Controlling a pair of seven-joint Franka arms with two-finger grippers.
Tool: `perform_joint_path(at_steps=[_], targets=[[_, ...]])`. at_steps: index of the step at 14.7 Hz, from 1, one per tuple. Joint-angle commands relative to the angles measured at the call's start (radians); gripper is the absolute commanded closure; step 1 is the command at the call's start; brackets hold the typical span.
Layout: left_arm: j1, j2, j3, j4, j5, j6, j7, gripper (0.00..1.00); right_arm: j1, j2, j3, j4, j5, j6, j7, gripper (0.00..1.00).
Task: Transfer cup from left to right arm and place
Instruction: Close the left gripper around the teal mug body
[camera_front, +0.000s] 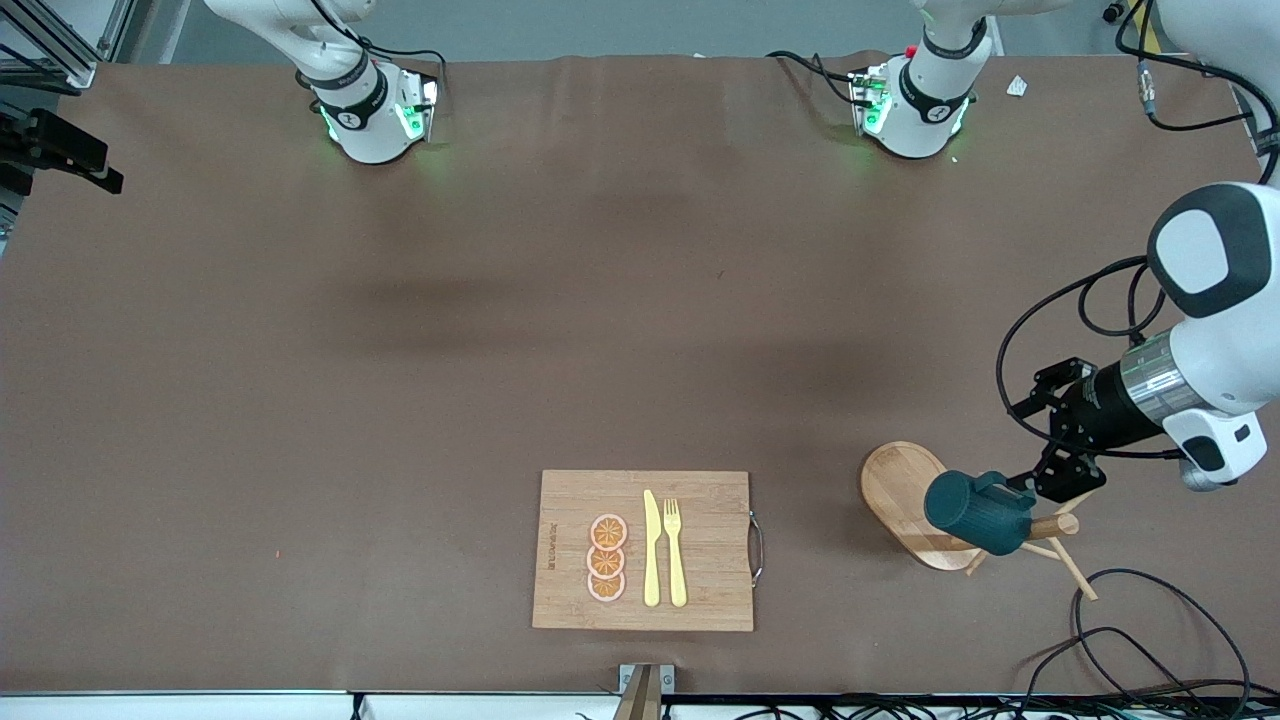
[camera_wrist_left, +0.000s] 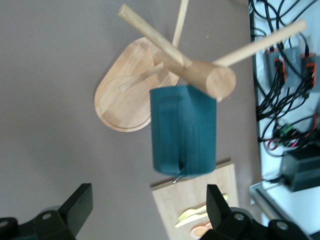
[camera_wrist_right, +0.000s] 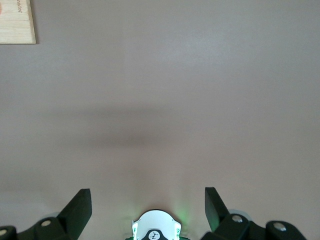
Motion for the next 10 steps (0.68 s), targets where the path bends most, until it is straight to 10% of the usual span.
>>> perform_joint_path(at_steps=[1, 10], targets=[[0.002, 0.011, 0.001, -0.016, -0.031, 0.073, -0.067, 0.00, -0.013, -0.007, 0.009, -0.001, -0.005, -0.005, -0.008, 0.00], [-0.012, 0.077, 0.000, -0.010, -0.036, 0.156, -0.068, 0.00, -0.011, -0.007, 0.009, -0.001, -0.005, 0.006, -0.011, 0.00]])
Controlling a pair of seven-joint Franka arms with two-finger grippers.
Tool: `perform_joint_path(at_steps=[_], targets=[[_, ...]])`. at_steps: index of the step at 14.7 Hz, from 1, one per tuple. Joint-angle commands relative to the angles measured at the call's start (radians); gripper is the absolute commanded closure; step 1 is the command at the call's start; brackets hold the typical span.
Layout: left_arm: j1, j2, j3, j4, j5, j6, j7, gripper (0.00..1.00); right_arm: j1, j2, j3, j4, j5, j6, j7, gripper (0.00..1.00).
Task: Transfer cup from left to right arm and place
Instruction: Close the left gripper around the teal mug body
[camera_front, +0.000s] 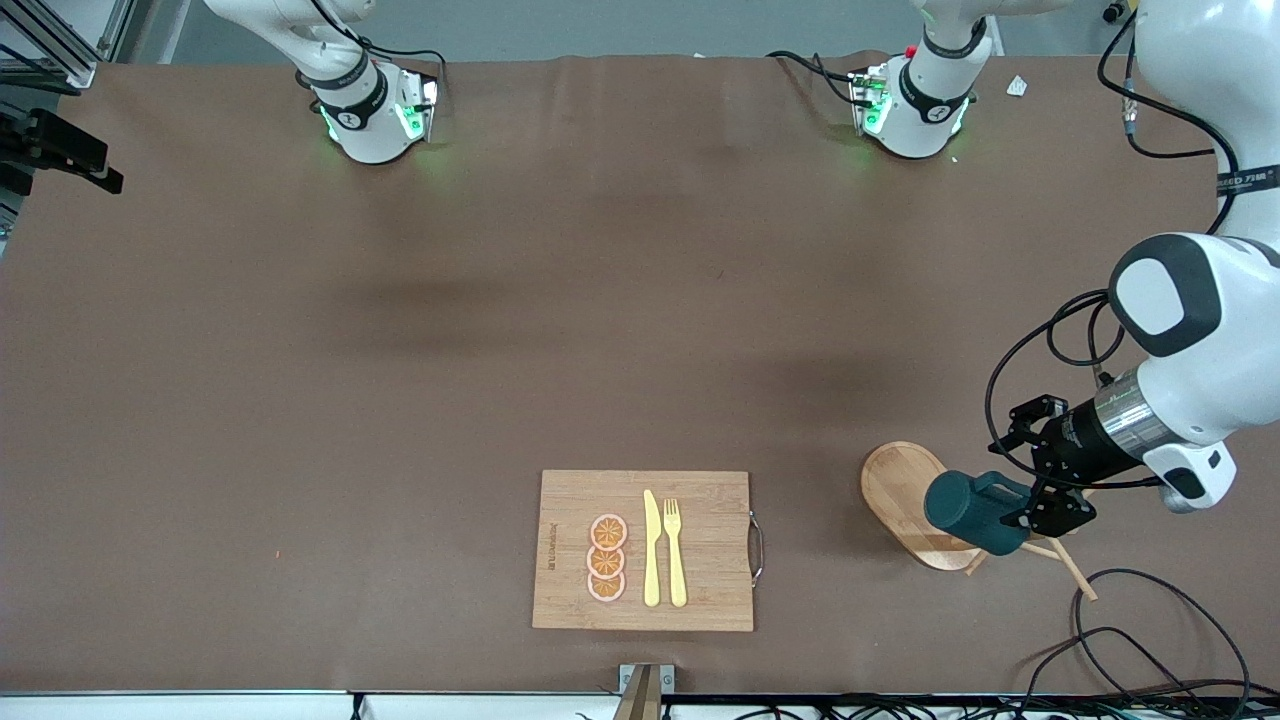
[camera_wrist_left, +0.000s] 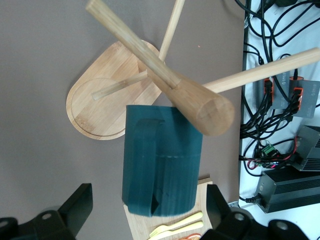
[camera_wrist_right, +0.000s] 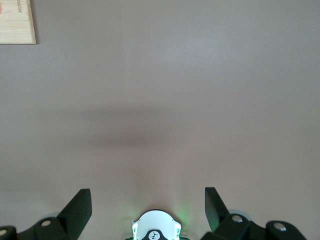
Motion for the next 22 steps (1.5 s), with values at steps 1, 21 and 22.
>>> perform_joint_path(at_steps=[1, 21, 22], targets=[[-0.003, 0.018, 0.002, 0.006, -0.012, 0.017, -0.011, 0.00, -0.011, -0.007, 0.009, -0.001, -0.006, 0.005, -0.011, 0.00], [-0.005, 0.102, 0.002, 0.055, -0.058, 0.037, 0.227, 0.03, -0.013, -0.007, 0.009, -0.001, -0.005, 0.013, -0.011, 0.00], [-0.008, 0.105, 0.002, 0.055, -0.058, 0.037, 0.229, 0.03, -0.013, -0.007, 0.009, -0.001, -0.005, 0.013, -0.011, 0.00]])
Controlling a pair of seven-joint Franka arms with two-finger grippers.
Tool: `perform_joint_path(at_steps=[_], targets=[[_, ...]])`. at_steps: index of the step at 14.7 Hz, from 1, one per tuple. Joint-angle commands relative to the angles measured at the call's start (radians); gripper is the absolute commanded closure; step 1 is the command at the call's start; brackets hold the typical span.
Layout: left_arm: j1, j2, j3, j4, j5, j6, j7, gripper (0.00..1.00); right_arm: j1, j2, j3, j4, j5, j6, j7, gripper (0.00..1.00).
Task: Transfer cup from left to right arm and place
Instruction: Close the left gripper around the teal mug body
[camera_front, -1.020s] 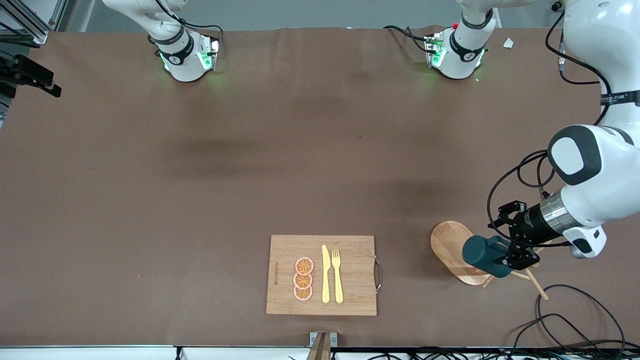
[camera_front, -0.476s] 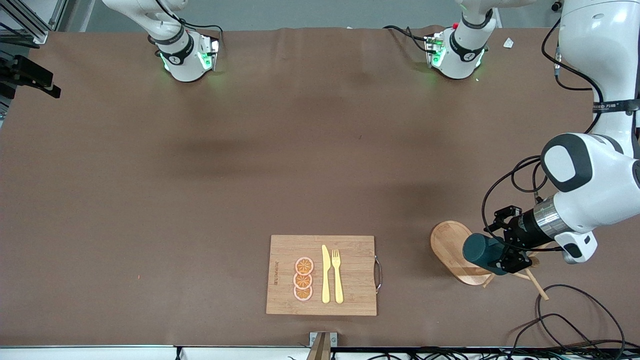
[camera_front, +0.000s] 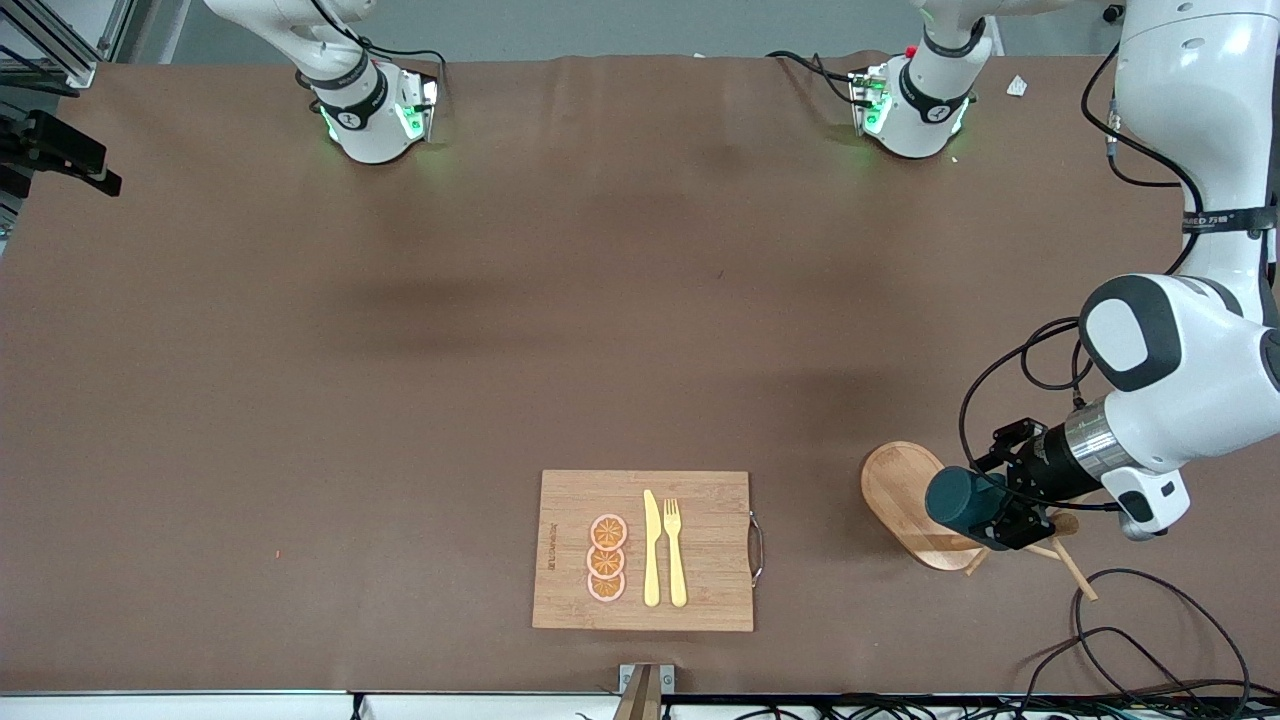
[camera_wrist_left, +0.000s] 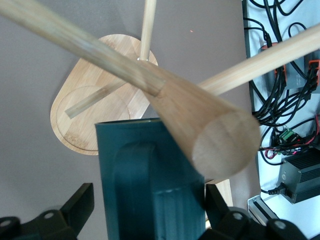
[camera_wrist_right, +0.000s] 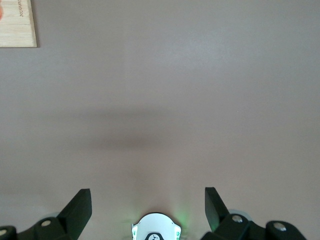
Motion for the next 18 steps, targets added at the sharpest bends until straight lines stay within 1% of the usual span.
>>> perform_joint_path(at_steps=[1, 5, 6, 8, 12, 13, 18], targets=[[-0.004, 0.021, 0.002, 0.023, -0.019, 0.005, 0.029, 0.05, -0.013, -0.007, 0.009, -0.001, -0.005, 0.002, -0.009, 0.00], [-0.003, 0.026, 0.002, 0.035, -0.023, 0.011, 0.017, 0.08, -0.013, -0.007, 0.009, 0.001, -0.005, -0.002, -0.009, 0.00], [-0.003, 0.026, 0.002, 0.035, -0.023, 0.011, 0.017, 0.10, -0.013, -0.007, 0.009, 0.002, -0.005, -0.002, -0.009, 0.00], [-0.004, 0.027, 0.002, 0.035, -0.023, 0.011, 0.019, 0.16, -0.013, -0.007, 0.009, 0.002, -0.006, -0.002, -0.009, 0.00], [-0.004, 0.029, 0.001, 0.035, -0.047, 0.020, 0.014, 0.35, -0.014, -0.007, 0.009, 0.004, -0.006, -0.004, -0.009, 0.00], [-0.004, 0.027, 0.001, 0.037, -0.049, 0.020, 0.013, 0.37, -0.014, -0.007, 0.009, 0.004, -0.006, -0.004, -0.007, 0.00], [-0.003, 0.000, -0.003, 0.037, -0.049, 0.013, 0.003, 0.38, -0.016, -0.005, 0.009, 0.010, -0.006, -0.004, -0.007, 0.00]])
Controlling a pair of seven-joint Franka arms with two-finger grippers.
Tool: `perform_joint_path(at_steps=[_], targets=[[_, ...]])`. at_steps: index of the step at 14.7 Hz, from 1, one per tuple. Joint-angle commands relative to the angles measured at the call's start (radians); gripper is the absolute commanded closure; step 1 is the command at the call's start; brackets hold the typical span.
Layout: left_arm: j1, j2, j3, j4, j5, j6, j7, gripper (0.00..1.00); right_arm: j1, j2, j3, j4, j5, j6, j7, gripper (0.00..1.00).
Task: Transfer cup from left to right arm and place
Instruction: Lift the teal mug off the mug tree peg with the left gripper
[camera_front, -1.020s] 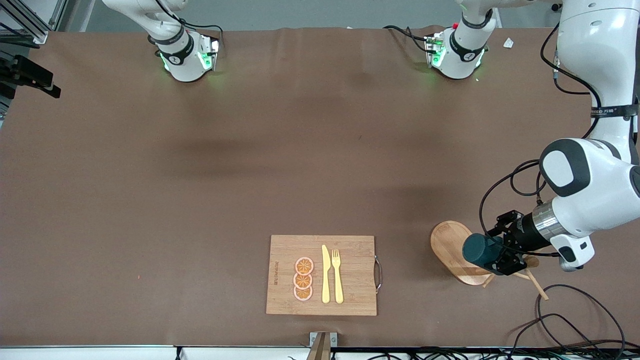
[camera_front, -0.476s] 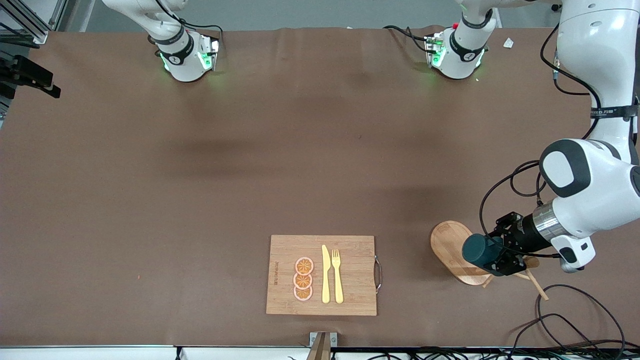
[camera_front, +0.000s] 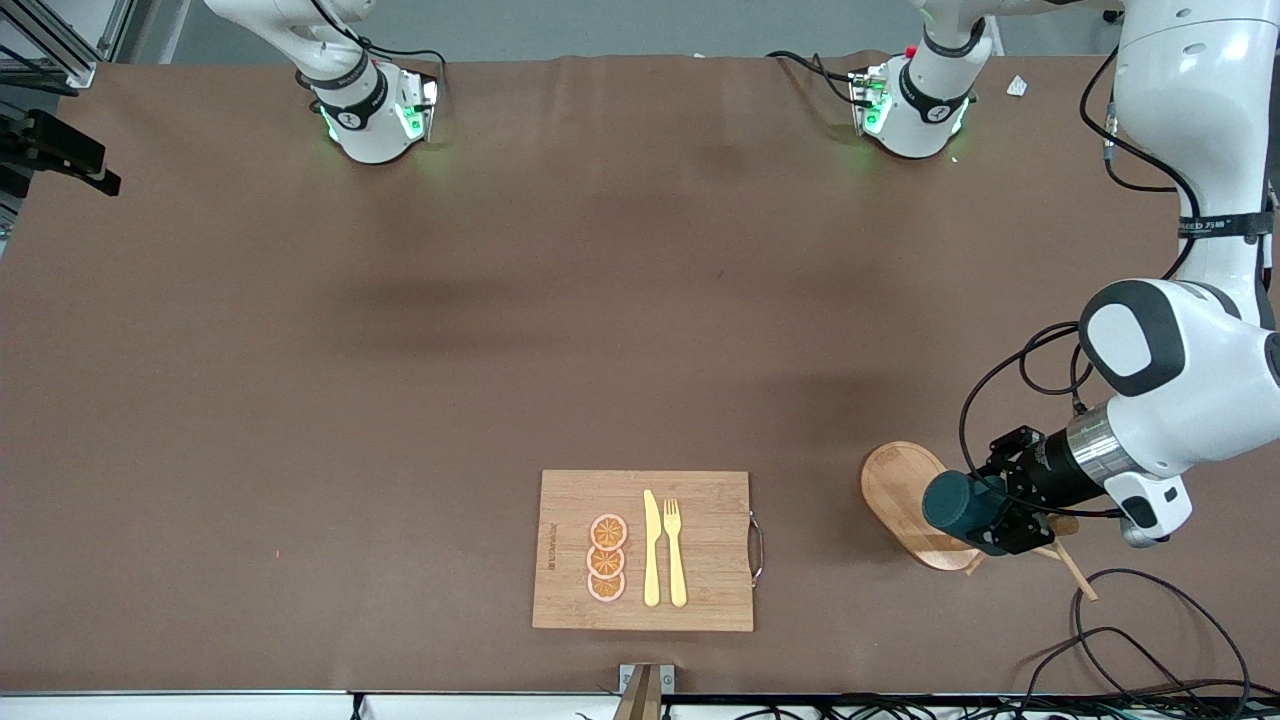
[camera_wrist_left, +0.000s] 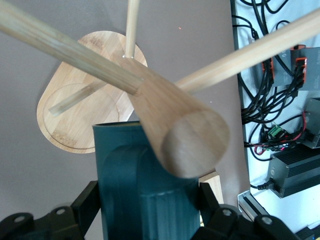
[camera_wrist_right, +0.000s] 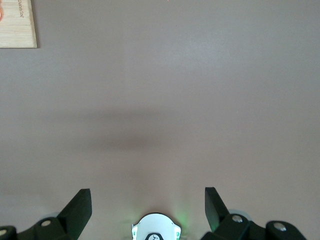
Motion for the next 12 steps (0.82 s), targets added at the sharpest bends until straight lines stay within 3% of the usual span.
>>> perform_joint_path(at_steps=[1, 12], targets=[[-0.002, -0.029, -0.001, 0.010, -0.017, -0.003, -0.010, 0.38, -0.016, -0.004, 0.009, 0.006, -0.006, -0.004, -0.006, 0.00], [-0.020, -0.096, -0.110, 0.012, -0.001, -0.034, -0.123, 0.38, -0.016, -0.004, 0.009, 0.006, -0.006, -0.004, 0.002, 0.00]])
